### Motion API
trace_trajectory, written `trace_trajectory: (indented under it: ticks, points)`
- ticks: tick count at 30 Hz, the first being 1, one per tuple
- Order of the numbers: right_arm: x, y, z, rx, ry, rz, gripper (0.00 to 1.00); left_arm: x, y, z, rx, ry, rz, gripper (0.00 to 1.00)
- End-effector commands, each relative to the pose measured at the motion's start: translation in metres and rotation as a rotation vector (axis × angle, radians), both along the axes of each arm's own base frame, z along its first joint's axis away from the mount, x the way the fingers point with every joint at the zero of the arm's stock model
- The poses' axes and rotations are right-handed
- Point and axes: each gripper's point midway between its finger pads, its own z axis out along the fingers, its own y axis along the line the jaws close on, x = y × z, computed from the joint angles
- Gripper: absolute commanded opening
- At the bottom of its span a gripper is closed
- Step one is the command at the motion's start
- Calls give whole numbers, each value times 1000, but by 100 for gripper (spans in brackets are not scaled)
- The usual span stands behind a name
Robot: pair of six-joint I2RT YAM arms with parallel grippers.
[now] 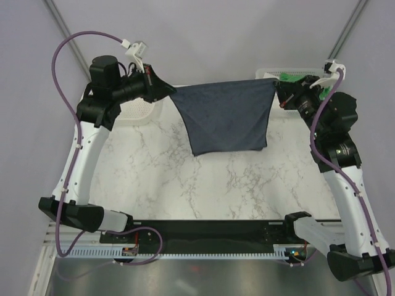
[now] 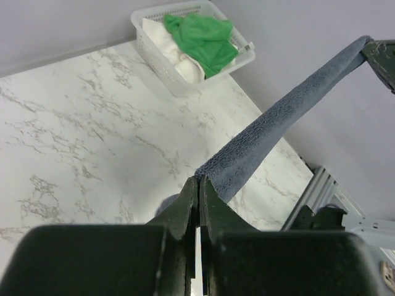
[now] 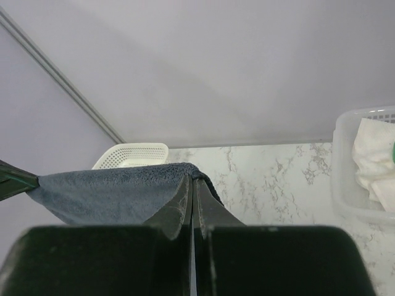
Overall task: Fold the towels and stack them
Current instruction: Fold the towel
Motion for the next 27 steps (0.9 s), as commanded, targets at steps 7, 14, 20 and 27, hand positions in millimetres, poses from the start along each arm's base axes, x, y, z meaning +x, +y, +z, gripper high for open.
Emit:
trace_trajectory:
  ticks: [7,14,20,27]
  points:
    - [-46,1,30,60,-52,50,0,-48,3,-2,8,117,-49,2]
    - [-51,3,-12,33,-8,65,0,-51,7,-21,76,77,-46,2]
    - [-77,13,-44,38,68,144,0,-87,-2,-37,49,134,-104,2]
    - [-115,11,-46,49,66,166,0,-117,0,-47,40,154,-108,2]
